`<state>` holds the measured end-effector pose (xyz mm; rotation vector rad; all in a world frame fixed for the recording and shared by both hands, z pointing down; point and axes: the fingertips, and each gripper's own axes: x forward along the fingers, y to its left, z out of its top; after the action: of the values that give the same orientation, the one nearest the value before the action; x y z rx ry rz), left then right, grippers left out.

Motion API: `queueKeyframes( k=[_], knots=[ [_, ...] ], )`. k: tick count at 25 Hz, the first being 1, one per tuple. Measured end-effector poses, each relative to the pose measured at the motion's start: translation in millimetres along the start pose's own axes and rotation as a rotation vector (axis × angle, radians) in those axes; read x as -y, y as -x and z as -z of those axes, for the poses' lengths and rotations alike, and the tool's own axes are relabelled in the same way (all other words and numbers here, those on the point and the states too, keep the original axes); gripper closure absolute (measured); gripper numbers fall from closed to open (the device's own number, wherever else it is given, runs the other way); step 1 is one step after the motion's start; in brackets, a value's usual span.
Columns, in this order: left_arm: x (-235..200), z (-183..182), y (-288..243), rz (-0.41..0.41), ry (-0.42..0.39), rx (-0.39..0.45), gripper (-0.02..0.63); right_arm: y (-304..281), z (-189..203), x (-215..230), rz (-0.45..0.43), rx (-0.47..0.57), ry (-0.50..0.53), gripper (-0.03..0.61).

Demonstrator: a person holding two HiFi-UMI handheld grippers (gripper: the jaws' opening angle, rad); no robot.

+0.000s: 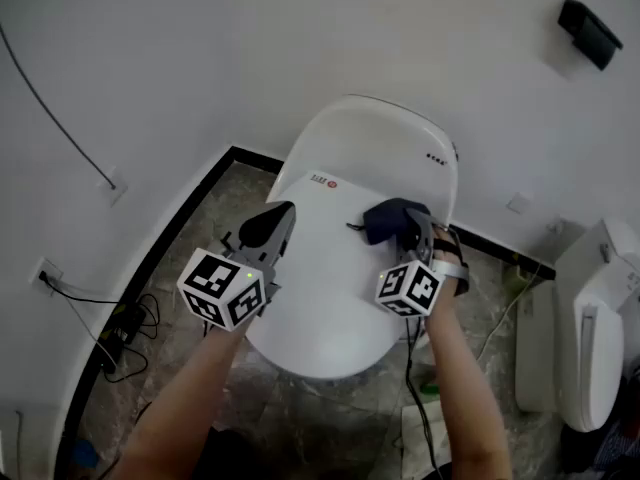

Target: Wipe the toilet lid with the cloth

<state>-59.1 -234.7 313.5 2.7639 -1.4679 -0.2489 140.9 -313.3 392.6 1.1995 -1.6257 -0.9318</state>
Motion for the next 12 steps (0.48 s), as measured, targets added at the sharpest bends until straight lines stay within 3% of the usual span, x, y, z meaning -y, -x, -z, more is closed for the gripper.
queueKeyframes(
  k=[4,12],
  knots=[
    [-10,8,3,-0.016,0.064,0.004,0.601,-7,5,4,0.0,-0.014,0.015,0.512],
    [10,-1,-1,0.074,-0.031,-0.006,0.601,-43,23,9,-0.06,-0.085,0.05,0.512]
  ],
)
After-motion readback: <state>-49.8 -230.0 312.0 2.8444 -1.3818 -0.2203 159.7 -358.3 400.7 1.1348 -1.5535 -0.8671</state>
